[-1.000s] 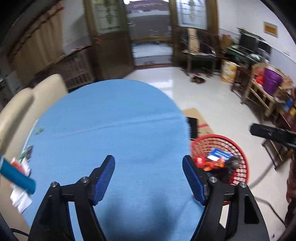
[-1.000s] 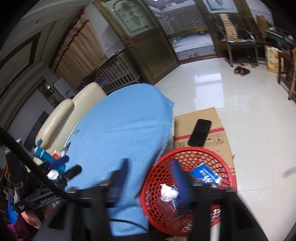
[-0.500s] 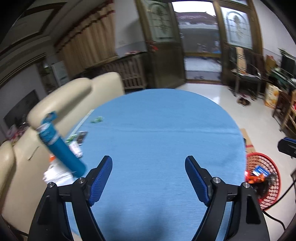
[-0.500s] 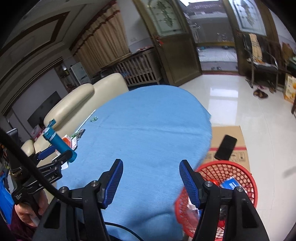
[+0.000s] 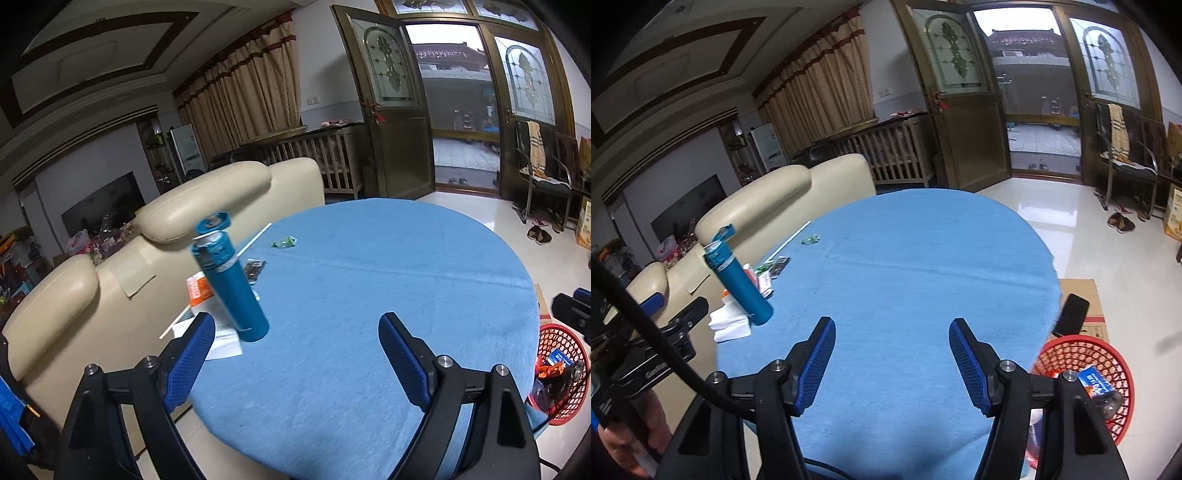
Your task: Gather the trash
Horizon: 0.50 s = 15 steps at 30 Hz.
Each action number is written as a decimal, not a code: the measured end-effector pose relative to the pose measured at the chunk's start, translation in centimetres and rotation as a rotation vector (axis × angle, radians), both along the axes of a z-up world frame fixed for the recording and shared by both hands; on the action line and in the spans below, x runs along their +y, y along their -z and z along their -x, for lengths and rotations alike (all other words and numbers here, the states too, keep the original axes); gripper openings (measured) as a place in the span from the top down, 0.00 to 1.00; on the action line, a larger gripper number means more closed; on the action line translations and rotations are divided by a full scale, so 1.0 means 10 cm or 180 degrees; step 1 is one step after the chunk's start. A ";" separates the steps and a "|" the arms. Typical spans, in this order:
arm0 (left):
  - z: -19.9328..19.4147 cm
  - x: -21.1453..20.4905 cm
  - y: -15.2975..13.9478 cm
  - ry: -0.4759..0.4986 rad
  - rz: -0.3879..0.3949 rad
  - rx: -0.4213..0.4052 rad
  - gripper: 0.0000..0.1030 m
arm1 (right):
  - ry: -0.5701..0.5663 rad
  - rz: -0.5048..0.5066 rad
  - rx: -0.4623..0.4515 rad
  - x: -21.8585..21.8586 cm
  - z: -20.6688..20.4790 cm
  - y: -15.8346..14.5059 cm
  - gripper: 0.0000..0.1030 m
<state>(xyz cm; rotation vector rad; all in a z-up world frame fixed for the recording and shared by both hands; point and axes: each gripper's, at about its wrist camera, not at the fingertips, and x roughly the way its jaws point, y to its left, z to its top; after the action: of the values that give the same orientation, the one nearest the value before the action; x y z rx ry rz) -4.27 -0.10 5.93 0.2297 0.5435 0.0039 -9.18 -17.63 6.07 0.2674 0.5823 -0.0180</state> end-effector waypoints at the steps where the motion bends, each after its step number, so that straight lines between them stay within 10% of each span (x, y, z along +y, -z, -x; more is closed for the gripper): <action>1: 0.04 0.06 -0.03 -0.0024 0.0012 -0.0029 0.12 | -0.0015 0.0017 -0.0010 0.05 0.00 -0.01 0.34; 15: 0.31 0.41 -0.24 -0.0277 0.0152 -0.0111 0.12 | -0.0258 0.0248 -0.0213 0.56 0.07 -0.15 0.33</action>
<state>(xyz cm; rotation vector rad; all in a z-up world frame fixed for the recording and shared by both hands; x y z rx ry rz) -7.38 4.01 8.29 0.1592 0.5181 0.0793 -9.90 -12.06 7.61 0.1681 0.5243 0.0463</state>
